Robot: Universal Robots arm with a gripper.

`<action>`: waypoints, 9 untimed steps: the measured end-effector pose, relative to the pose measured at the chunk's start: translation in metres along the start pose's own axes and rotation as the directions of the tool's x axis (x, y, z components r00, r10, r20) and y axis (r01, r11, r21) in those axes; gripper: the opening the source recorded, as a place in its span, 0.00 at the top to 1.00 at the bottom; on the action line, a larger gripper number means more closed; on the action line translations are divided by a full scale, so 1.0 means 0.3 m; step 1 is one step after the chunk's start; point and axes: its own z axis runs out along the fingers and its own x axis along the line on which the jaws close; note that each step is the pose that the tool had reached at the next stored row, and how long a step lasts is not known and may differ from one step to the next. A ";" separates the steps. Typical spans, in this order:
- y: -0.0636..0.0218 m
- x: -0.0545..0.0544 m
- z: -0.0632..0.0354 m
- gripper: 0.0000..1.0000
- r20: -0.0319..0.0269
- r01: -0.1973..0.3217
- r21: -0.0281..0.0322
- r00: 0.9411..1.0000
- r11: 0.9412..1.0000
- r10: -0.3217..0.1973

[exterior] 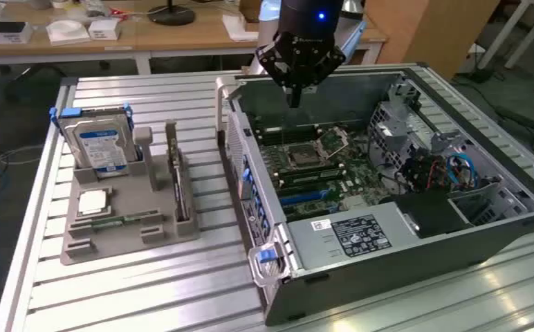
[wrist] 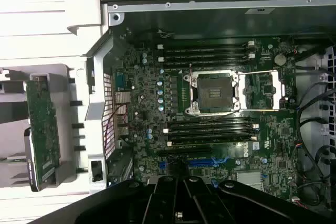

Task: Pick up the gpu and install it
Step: 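Reach for the gpu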

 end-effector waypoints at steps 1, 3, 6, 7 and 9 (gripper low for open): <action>0.000 0.000 0.000 0.90 0.000 0.000 0.000 1.000 1.000 0.000; 0.000 0.000 0.000 0.90 0.000 0.000 0.000 1.000 1.000 0.000; 0.000 0.003 0.001 0.90 0.000 0.000 0.000 1.000 1.000 0.000; 0.000 0.005 0.002 0.90 0.000 0.000 0.000 1.000 1.000 0.000; -0.001 0.010 0.002 0.90 0.000 0.000 0.000 1.000 1.000 0.000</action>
